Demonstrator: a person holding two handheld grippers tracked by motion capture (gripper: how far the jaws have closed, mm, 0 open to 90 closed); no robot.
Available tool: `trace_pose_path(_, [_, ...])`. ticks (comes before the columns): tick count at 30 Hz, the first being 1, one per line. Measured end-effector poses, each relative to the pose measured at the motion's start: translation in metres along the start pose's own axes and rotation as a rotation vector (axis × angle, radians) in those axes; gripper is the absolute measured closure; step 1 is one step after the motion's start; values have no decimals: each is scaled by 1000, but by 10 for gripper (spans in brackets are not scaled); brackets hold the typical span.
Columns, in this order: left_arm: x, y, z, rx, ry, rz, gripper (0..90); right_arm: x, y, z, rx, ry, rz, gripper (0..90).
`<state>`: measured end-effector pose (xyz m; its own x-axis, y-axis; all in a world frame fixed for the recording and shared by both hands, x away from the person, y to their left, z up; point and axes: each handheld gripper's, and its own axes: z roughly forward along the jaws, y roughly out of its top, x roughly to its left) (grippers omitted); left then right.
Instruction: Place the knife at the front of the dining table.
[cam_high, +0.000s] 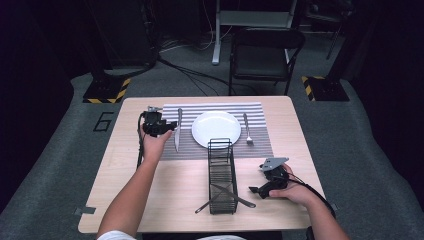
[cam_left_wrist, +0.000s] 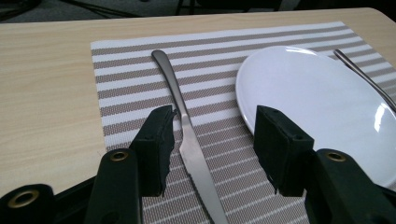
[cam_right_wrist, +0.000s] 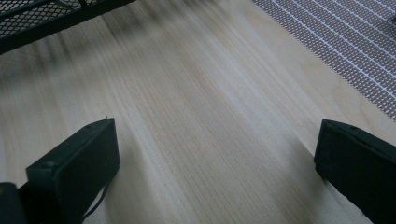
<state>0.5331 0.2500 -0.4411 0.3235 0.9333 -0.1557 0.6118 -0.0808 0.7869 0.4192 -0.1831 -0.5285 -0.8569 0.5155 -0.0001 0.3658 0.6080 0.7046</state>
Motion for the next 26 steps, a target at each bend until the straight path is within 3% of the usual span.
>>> trace_pose_path(12, [-9, -22, -29, 10, -36, 89, 459, 0, 0, 0, 0, 0, 0, 0])
trace_pose_path(19, [-8, -41, -38, 28, -66, 96, 444, 0, 0, 0, -3, -1, -4, 0])
trace_pose_path(26, [0, -65, -43, 50, -49, 116, 418, 0, 0, 0, 1, 0, 2, 0])
